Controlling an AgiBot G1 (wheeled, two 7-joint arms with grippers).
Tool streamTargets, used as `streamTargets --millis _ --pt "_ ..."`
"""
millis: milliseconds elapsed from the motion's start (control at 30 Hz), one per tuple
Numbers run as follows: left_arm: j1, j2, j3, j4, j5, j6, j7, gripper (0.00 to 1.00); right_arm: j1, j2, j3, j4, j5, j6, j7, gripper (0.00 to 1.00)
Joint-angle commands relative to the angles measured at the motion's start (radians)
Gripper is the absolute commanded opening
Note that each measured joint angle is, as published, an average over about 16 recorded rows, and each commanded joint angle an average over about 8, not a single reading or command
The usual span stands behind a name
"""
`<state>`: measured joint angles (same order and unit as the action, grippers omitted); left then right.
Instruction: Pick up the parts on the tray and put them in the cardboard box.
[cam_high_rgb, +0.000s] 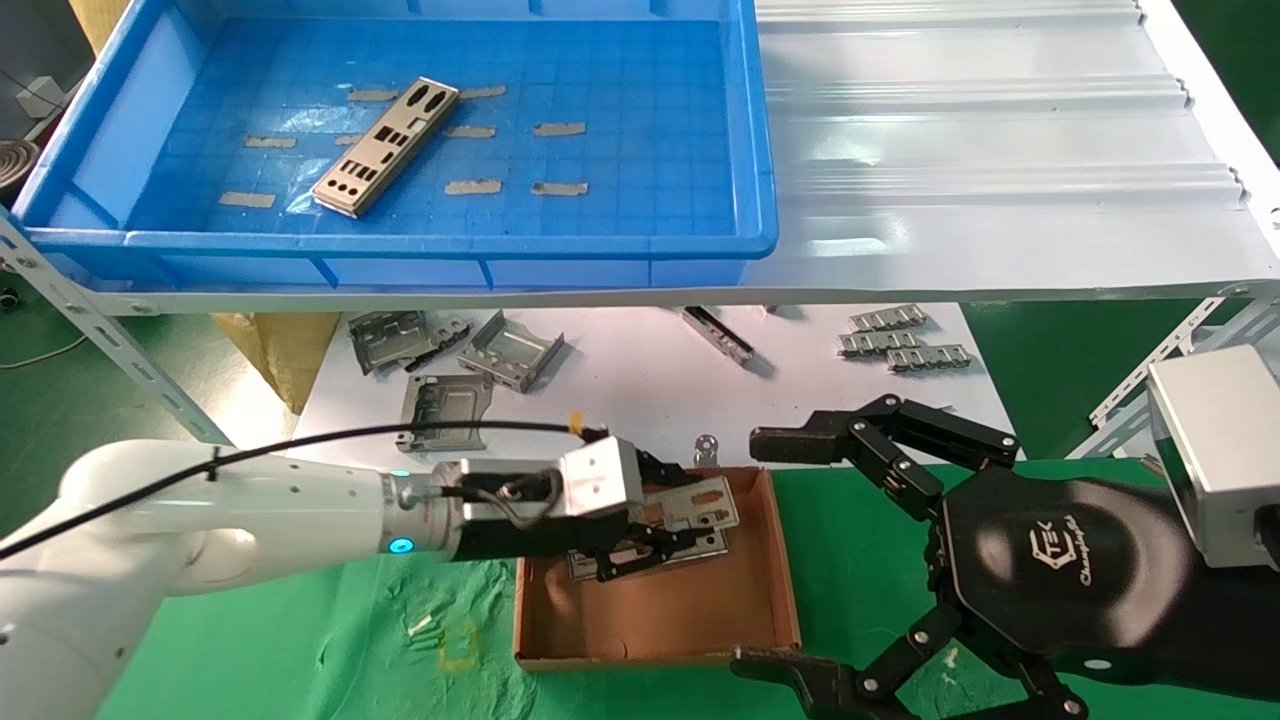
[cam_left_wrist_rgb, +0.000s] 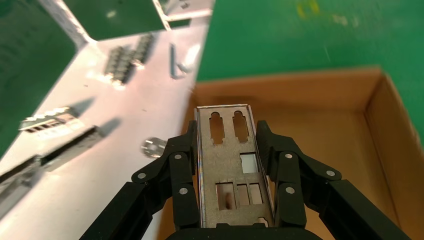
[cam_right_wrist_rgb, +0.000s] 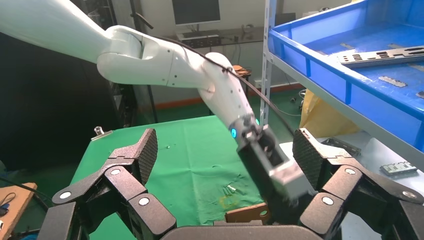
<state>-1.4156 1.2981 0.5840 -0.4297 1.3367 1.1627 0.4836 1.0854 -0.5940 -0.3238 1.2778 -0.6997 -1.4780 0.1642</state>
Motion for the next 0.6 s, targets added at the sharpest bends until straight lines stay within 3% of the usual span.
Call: streamTargets --millis 33,100,133,300,600 --pt "0.009 0.018 0.007 0.016 0.013 -0.024 0.018 0.73 0.000 0.000 0.000 0.000 0.000 0.000 0.000 1.00" --pt "0.015 0.029 0.008 0.027 0.014 -0.040 0.050 0.95 0.000 0.000 0.000 0.000 0.000 0.000 0.000 1.00" --pt "0.017 0.034 0.008 0.033 0.013 -0.046 0.065 1.00 0.000 0.000 0.000 0.000 0.000 0.000 0.000 1.00" --pt "0.019 0.047 0.012 0.062 0.002 -0.061 0.113 1.00 0.000 0.000 0.000 0.000 0.000 0.000 0.000 1.00" --pt "-0.001 0.049 0.028 0.122 -0.040 -0.019 0.082 1.00 0.000 0.000 -0.001 0.000 0.000 0.000 0.000 1.00"
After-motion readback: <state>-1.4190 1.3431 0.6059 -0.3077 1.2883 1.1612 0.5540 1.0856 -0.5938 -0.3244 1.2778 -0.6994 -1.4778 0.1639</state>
